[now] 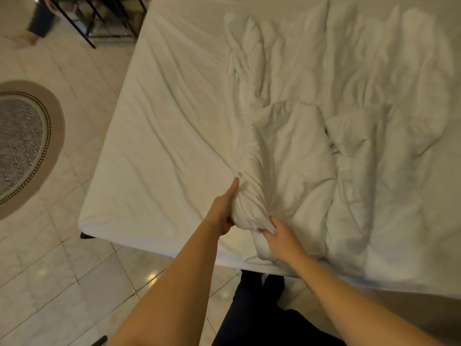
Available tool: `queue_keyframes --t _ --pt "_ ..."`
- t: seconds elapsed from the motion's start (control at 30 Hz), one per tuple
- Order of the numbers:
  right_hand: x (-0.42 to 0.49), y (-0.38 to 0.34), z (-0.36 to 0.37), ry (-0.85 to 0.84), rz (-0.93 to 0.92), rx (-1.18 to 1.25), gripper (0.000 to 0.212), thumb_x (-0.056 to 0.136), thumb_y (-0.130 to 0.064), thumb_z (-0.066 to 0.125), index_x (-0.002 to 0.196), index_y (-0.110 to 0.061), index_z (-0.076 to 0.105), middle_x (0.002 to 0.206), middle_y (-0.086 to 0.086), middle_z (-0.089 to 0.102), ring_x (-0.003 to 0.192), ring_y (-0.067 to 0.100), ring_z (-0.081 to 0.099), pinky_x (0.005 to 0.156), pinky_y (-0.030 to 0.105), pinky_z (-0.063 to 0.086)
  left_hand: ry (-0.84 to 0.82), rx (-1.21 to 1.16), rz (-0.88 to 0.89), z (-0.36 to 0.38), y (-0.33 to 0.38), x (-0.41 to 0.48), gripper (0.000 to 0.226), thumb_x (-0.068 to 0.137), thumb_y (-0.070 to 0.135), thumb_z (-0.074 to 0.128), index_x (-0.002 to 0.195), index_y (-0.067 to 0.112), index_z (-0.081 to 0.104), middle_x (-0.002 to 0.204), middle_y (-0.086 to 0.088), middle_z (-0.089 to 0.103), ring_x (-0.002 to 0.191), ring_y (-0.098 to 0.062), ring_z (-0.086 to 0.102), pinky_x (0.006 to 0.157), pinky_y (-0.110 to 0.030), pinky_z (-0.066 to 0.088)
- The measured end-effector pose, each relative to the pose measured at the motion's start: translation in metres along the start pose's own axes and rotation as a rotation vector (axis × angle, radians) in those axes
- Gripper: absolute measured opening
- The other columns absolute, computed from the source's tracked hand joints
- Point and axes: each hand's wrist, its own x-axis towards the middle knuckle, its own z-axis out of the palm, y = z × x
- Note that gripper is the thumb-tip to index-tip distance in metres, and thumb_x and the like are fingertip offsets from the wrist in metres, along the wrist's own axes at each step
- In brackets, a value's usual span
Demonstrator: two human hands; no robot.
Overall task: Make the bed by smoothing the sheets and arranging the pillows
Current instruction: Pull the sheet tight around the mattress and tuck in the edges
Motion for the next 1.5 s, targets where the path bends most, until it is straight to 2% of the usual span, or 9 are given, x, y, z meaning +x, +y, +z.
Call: queue_keyframes --t 0.23,0.47,0.67,0.8,0.97,1.13,1.27,1.37,1.5 --pt "-0.042 -0.013 -0.041 -0.002 -0.064 0.103 0.022 0.095 -0.047 0.060 0.115 -0.037 0.062 0.112 -0.018 0.068 0.108 0.008 0.064 0.096 0.033 0.052 0.019 -0.044 0.023 0.008 0.005 -0.033 0.050 0.085 0.021 0.082 0.129 0.003 0.067 0.123 -0.012 0.073 0.114 -0.026 0.071 0.098 -0.039 0.056" --pt "-0.081 -0.019 -0.064 0.022 -0.131 -0.507 0.106 0.066 -0.082 0.068 0.151 -0.038 0.023 0.148 -0.013 0.041 0.125 0.021 0.056 0.092 0.036 0.050 0.120 0.032 0.097 -0.007 0.035 -0.074 0.058 0.072 0.007 0.085 0.125 -0.008 0.064 0.125 -0.022 0.069 0.096 -0.032 0.072 0.074 -0.035 0.062" --pt "-0.080 -0.016 -0.056 0.150 -0.229 -0.677 0.080 0.080 -0.047 0.072 0.144 -0.039 0.024 0.129 -0.004 0.047 0.101 0.026 0.063 0.071 0.042 0.056 0.040 0.238 -0.059 -0.030 0.056 -0.100 0.070 0.064 0.005 0.092 0.127 -0.008 0.066 0.126 -0.016 0.070 0.114 -0.025 0.070 0.105 -0.035 0.052" --pt "-0.078 -0.021 -0.042 0.251 -0.268 -0.704 0.054 0.086 -0.032 0.070 0.132 -0.033 0.042 0.120 -0.006 0.046 0.103 0.024 0.057 0.068 0.039 0.054 0.050 0.288 -0.111 -0.050 0.068 -0.116 0.013 0.090 0.000 0.072 0.102 -0.003 0.078 0.099 -0.013 0.075 0.079 -0.017 0.073 0.069 -0.022 0.060" --pt "-0.070 -0.033 -0.010 0.229 -0.259 -0.544 0.026 0.090 -0.017 0.061 0.116 -0.021 0.059 0.109 0.003 0.058 0.094 0.031 0.062 0.071 0.044 0.053 0.139 0.279 -0.120 -0.102 0.080 -0.120 0.020 0.095 -0.002 0.064 0.099 0.005 0.082 0.111 -0.010 0.074 0.088 -0.016 0.070 0.059 -0.021 0.059" --pt "-0.057 -0.066 0.044 0.207 -0.179 -0.471 0.042 0.093 -0.009 0.050 0.130 -0.023 0.062 0.120 0.004 0.069 0.104 0.031 0.065 0.082 0.038 0.053 0.140 0.178 -0.030 -0.173 0.090 -0.117 0.022 0.097 0.005 0.065 0.118 0.000 0.071 0.114 -0.018 0.068 0.086 -0.032 0.075 0.075 -0.040 0.064" --pt "-0.044 -0.097 0.095 0.207 -0.156 -0.456 0.040 0.091 -0.010 0.053 0.128 -0.024 0.064 0.117 0.010 0.072 0.103 0.034 0.066 0.081 0.037 0.052 0.166 0.203 0.103 -0.239 0.110 -0.122 0.031 0.093 0.000 0.070 0.123 -0.002 0.064 0.103 -0.015 0.074 0.084 -0.024 0.072 0.058 -0.029 0.061" --pt "-0.037 -0.123 0.137 0.166 -0.163 -0.454 0.034 0.094 -0.014 0.055 0.124 -0.025 0.066 0.111 0.005 0.073 0.098 0.029 0.068 0.079 0.037 0.054 0.217 0.205 0.223 -0.294 0.131 -0.138 0.017 0.089 -0.008 0.072 0.099 0.000 0.061 0.090 -0.017 0.070 0.081 -0.026 0.071 0.056 -0.030 0.062" --pt "-0.034 -0.163 0.192 0.084 -0.211 -0.440 0.023 0.097 -0.021 0.061 0.116 -0.028 0.072 0.105 -0.006 0.074 0.094 0.018 0.068 0.083 0.039 0.056 0.323 0.159 0.302 -0.374 0.159 -0.152 0.034 0.086 -0.010 0.074 0.078 0.011 0.049 0.087 -0.018 0.065 0.080 -0.029 0.070 0.054 -0.030 0.060"
